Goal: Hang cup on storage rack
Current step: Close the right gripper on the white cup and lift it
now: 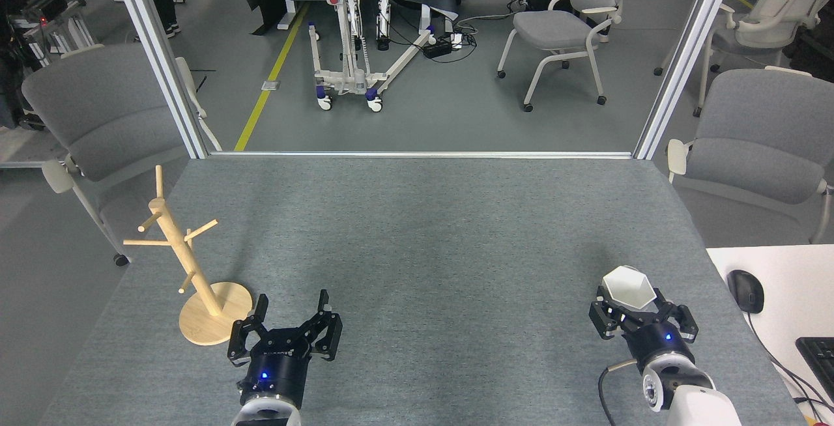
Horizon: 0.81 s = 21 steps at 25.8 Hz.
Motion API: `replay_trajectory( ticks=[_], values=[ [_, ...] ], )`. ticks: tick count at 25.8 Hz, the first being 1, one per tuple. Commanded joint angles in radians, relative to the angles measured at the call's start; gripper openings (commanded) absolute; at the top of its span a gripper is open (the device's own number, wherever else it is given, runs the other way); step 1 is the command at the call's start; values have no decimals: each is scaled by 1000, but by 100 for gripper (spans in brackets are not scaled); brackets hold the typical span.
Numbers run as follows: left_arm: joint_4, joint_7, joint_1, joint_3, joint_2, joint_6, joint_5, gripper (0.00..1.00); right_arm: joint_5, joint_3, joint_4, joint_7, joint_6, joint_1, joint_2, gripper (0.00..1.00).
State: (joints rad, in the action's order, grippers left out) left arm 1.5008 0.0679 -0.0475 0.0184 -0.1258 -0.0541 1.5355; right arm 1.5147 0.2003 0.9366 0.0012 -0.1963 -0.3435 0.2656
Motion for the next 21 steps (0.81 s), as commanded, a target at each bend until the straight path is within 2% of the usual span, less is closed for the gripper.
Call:
replay_trajectory(
  ticks=[1,5,9,15,18,21],
  values=[
    [-1,0,0,0,0,2,0,99,1,-1,-19,-4,3,-15,0,99],
    [-1,0,0,2,0,0,0,99,2,-1,-53,-4,14,-35,0,99],
    [-1,0,0,2,0,0,0,99,38,-1,-76,-6,31,-51,-2,99],
    [-1,0,0,2,0,0,0,99,42,-1,-93,-29,31,-63,-5,96],
    [-1,0,0,2,0,0,0,99,47,-2,-96,-38,31,-63,-9,77],
    [-1,0,0,2,0,0,0,99,53,-10,-96,-38,20,-63,-13,46]
  ],
)
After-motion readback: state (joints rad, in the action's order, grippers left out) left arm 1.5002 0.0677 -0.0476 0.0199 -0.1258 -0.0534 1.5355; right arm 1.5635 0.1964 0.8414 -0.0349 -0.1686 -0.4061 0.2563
